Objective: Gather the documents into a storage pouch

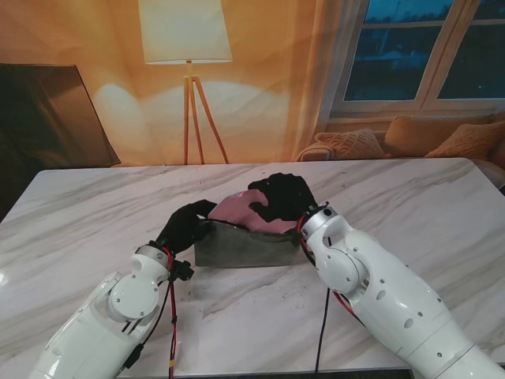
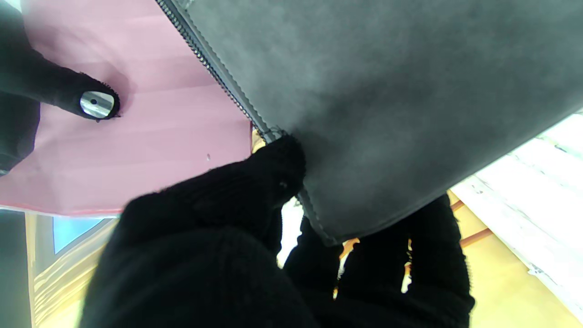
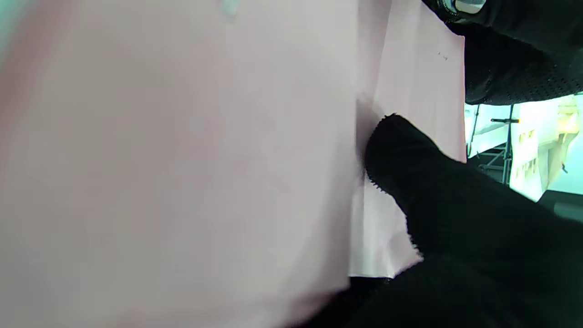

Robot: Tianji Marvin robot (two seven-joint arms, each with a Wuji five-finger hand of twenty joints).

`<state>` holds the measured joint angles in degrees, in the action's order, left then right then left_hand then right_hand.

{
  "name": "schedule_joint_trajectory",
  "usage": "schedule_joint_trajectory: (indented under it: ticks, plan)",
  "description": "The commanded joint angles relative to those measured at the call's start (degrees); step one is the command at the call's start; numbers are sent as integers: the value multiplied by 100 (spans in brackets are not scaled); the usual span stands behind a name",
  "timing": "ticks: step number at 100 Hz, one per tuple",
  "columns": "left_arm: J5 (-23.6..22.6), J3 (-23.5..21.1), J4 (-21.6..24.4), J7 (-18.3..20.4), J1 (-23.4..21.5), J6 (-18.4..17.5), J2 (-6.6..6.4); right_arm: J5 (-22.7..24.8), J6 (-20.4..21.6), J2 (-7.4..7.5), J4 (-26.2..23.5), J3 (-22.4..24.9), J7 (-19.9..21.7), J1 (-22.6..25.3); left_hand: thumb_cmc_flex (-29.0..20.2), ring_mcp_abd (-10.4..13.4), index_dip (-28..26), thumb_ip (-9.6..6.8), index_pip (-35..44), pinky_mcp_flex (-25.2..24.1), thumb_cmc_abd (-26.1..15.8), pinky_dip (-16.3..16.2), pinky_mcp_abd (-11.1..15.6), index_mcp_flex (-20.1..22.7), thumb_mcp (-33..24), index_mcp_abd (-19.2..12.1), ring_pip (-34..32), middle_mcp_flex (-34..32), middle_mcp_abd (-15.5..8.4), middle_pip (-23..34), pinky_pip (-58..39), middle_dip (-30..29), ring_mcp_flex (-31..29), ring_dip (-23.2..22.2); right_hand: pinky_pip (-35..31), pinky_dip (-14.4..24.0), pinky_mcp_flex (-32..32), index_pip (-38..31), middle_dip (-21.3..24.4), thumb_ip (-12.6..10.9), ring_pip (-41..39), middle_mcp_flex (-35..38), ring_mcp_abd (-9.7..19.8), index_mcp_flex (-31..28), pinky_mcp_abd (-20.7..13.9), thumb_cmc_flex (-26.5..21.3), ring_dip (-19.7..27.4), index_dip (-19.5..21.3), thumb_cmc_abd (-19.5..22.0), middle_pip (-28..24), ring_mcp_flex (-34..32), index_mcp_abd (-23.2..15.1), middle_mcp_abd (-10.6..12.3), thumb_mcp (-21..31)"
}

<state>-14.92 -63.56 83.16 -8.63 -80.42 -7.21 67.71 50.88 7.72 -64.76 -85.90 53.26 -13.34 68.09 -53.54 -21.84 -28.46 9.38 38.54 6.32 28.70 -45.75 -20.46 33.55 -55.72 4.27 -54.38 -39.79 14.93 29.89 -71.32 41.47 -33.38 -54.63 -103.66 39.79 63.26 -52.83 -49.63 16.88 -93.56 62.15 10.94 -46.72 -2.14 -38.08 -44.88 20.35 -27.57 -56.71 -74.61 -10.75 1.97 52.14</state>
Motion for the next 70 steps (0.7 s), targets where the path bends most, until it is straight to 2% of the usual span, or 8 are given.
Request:
schedule_joint_trajectory:
  ticks: [1,25,37,42,44,48,70]
  plan:
    - [28,-3,3,53,10,11,39,59,4,40,-29,1,77,-32,-212,-84,8,125,-11,-29,86,-146,355,34,96,28,-60,-150,-23,-86,-134,113,-128,-32,-1396,-88,280,-408,-80,-183,-457,173,969,-359,-339,-179,-71,6,-5,-319,-135,-390,-651,455]
    - [27,-20,9,61,7,23,36,287,-35,106,-151,58,238,-9,-104,-48,25,118,-28,-22,24,-176,360,17,157,20,-145,-141,-19,-104,-139,126,-114,-59,-1442,-118,329,-396,-91,-166,-468,231,980,-388,-352,-105,-123,-21,-41,-299,-136,-399,-623,515]
    - [128,-10,24,112,1,37,39,147,-109,97,-188,37,388,2,196,-84,87,-40,-134,-140,-102,-180,378,-13,128,15,-58,-6,4,-40,-71,3,50,130,-1482,-122,308,-370,-129,-143,-468,272,958,-328,-355,-48,-147,-35,-2,-334,-136,-295,-617,516]
    - [158,-7,27,127,1,40,40,36,-142,92,-219,37,485,20,386,-108,117,-173,-239,-211,-184,-143,377,-36,70,14,123,108,-6,25,-14,-172,148,295,-1508,-124,297,-367,-159,-140,-470,288,938,-321,-350,-35,-159,-36,5,-365,-136,-274,-623,523]
    - [171,-7,30,135,1,44,39,-7,-156,90,-225,34,514,25,475,-114,119,-307,-301,-261,-265,-108,380,-64,55,14,187,195,64,99,4,-433,214,372,-1519,-126,294,-366,-171,-138,-471,296,930,-322,-348,-31,-164,-37,1,-377,-136,-274,-625,526]
    - [192,-8,38,149,-3,54,39,-78,-182,84,-226,21,557,29,586,-120,152,-423,-411,-323,-334,-63,382,-107,36,17,337,296,78,97,51,-702,309,470,-1529,-128,297,-370,-185,-135,-474,314,921,-331,-347,-19,-170,-35,-3,-394,-136,-281,-627,527]
    - [164,-43,59,81,-24,80,49,-414,-392,33,-162,-80,663,10,620,-86,233,-457,-701,-447,-327,51,365,-508,47,-21,884,695,-37,-61,255,-925,658,758,-1537,-158,272,-369,-232,-126,-460,318,887,-332,-347,0,-187,-35,1,-410,-135,-273,-633,550]
